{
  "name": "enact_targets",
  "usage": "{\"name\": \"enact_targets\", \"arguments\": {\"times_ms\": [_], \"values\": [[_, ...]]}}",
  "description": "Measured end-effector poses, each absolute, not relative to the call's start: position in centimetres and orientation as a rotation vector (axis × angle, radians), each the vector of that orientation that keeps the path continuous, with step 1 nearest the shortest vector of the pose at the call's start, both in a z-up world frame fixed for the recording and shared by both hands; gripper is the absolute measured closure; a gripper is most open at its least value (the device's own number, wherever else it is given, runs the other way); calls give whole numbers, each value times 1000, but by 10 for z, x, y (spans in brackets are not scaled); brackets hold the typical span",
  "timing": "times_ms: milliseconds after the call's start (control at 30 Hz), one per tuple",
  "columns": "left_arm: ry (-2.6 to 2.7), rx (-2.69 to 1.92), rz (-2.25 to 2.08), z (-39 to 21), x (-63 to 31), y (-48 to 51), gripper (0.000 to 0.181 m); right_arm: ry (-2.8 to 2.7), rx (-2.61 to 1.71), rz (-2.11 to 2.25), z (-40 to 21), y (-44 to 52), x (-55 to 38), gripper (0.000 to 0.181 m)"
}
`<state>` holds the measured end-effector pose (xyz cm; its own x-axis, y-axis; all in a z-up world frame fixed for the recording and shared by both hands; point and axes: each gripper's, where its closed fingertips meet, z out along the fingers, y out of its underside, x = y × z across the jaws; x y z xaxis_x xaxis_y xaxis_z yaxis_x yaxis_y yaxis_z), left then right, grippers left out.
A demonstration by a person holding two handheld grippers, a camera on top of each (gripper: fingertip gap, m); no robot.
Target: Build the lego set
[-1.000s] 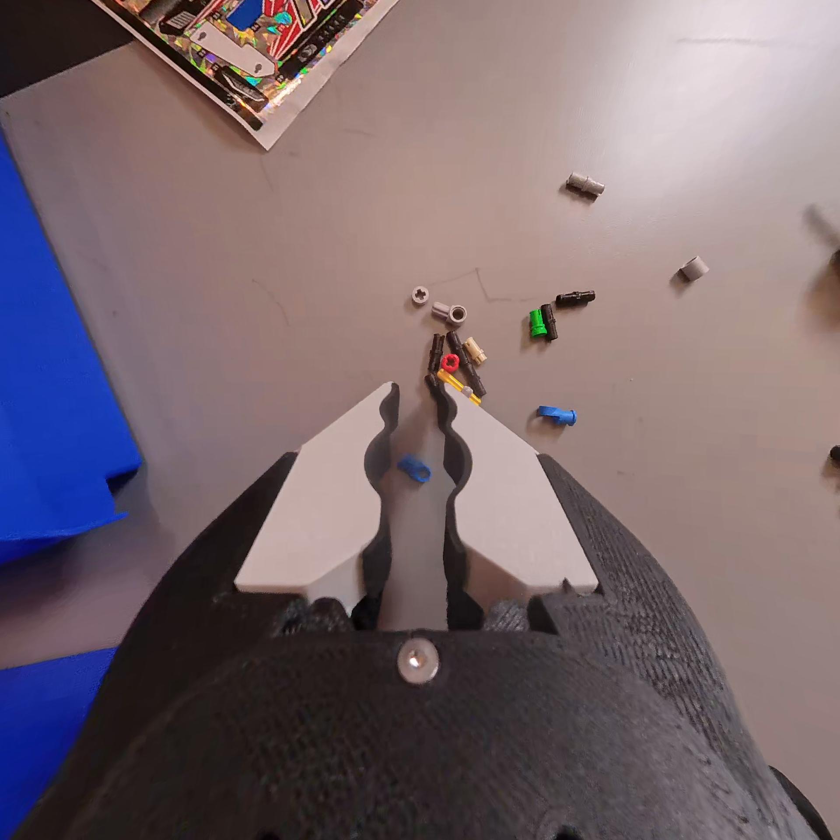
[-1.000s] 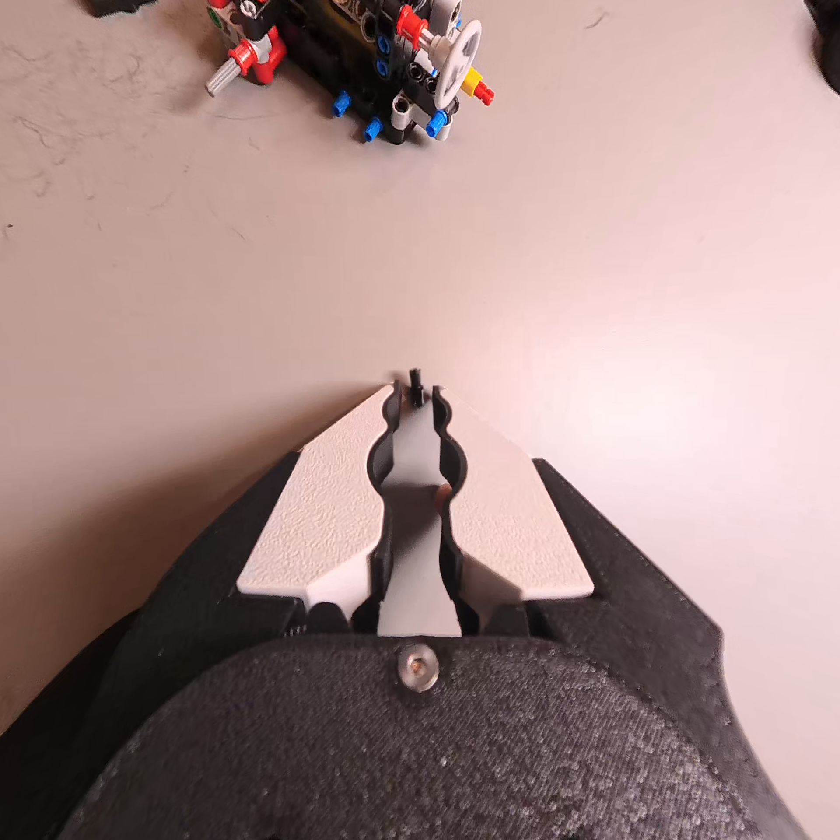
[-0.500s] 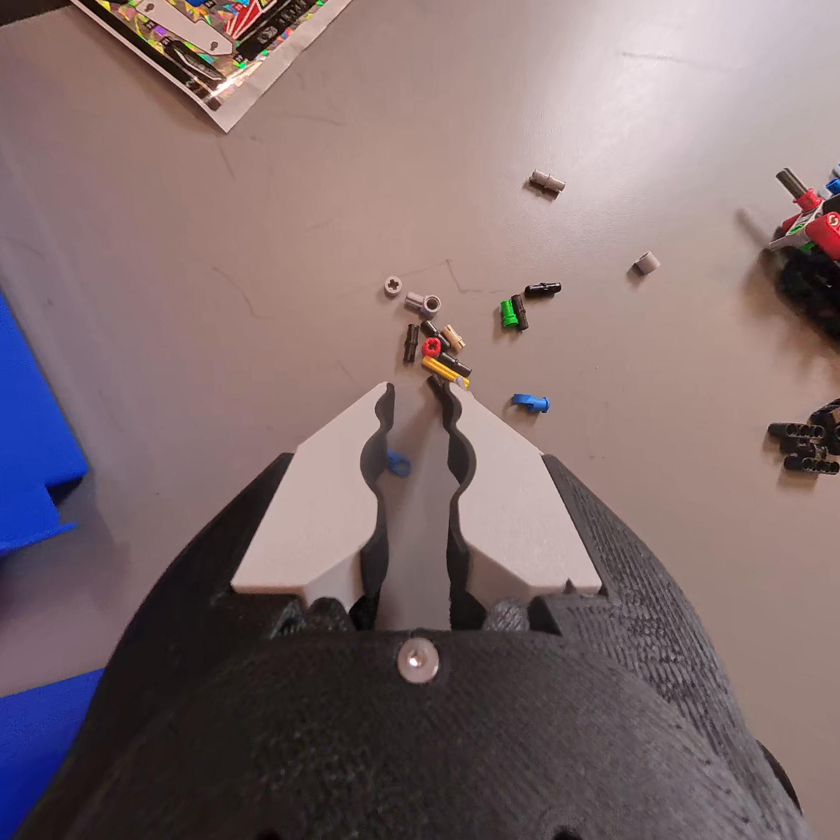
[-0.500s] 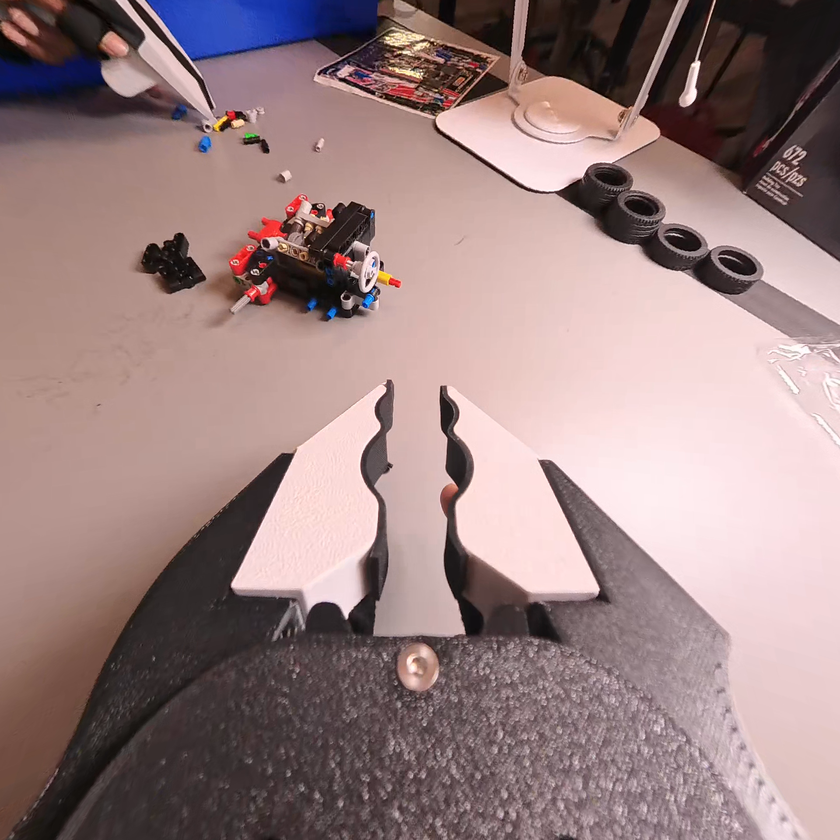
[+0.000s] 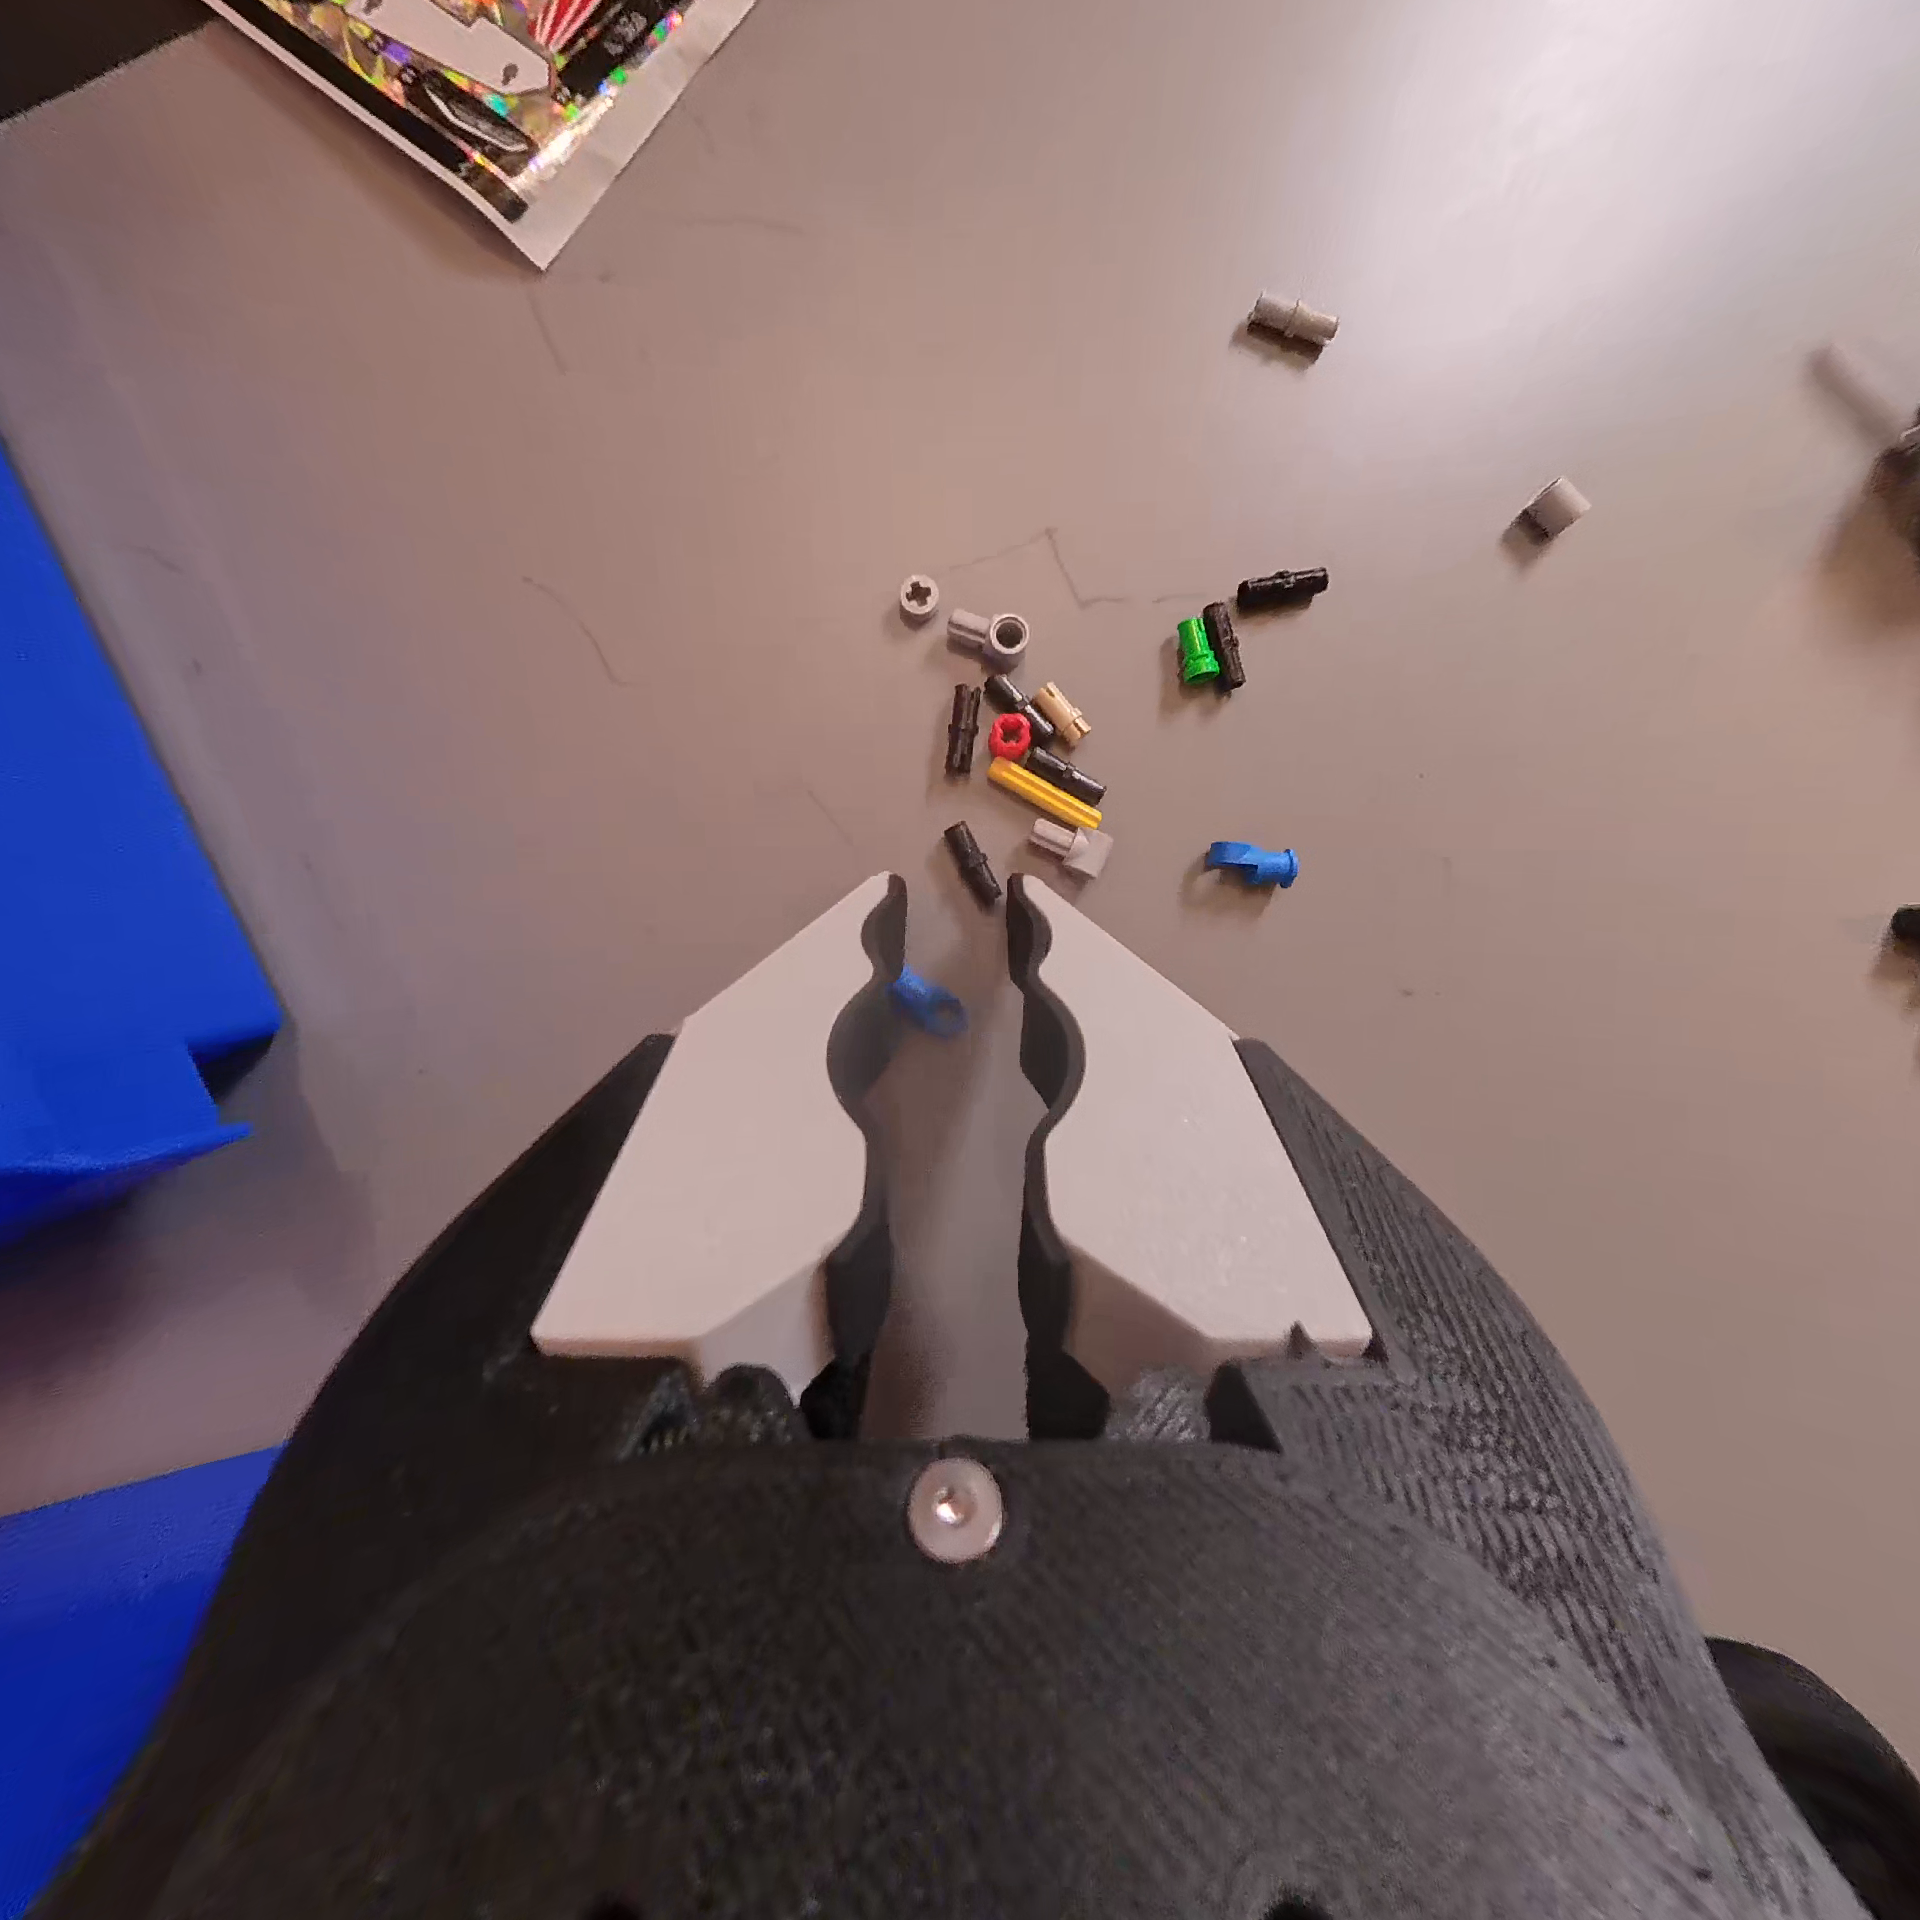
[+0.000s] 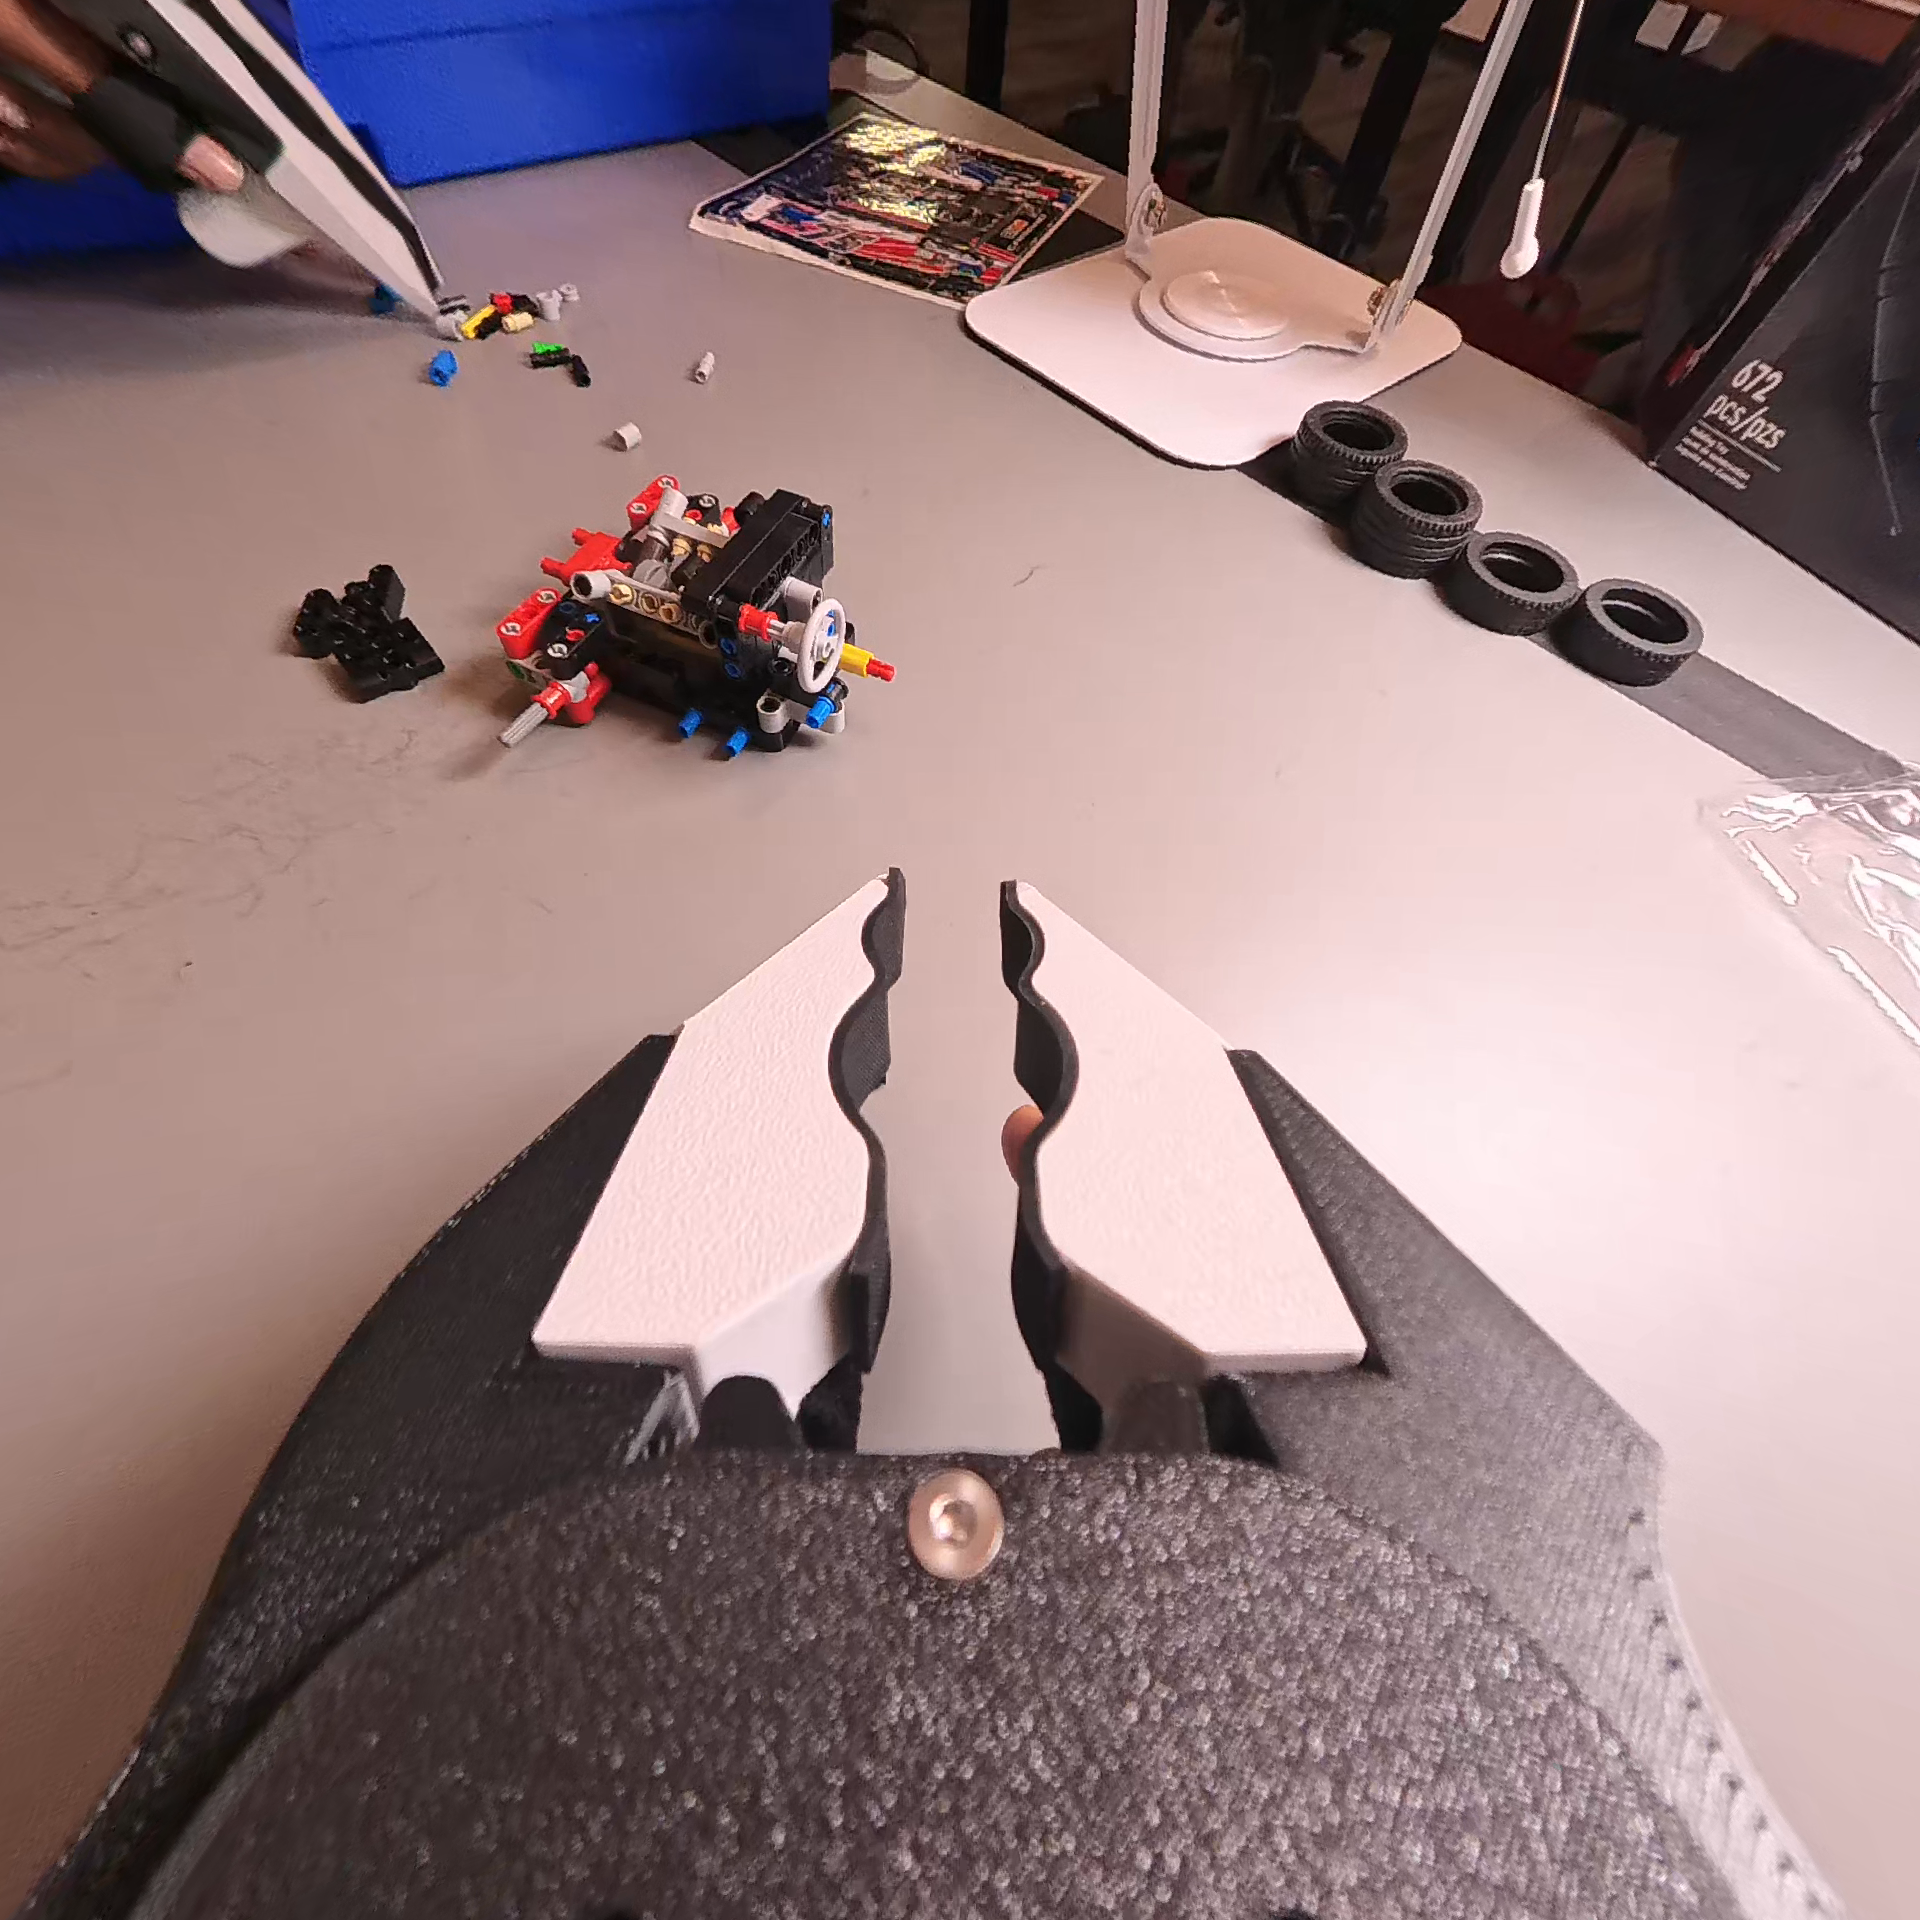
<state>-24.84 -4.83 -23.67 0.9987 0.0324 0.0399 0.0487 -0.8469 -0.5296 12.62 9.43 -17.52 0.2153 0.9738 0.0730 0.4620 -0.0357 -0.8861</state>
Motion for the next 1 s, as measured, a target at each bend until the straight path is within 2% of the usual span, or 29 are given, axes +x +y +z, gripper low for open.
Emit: {"name": "enact_targets", "arguments": {"times_ms": [267,333,500,633,800,1000], "values": [[152,-2502,25,-230,-240,-40,179,-1381,-1538,790,-167,85,117,166],[318,-2365,-134,-206,-200,-35,179,-1395,-1419,851,-156,68,106,165],[652,-1978,-855,-134,-49,-60,180,-1597,-993,933,-140,-17,68,163],[836,-1982,-1089,-144,20,-85,179,-1756,-792,826,-154,-66,47,156],[883,-2062,-1177,-170,44,-92,180,-1820,-683,755,-160,-87,42,156],[878,-2069,-1216,-173,48,-93,180,-1881,-673,724,-173,-90,43,176]]}}
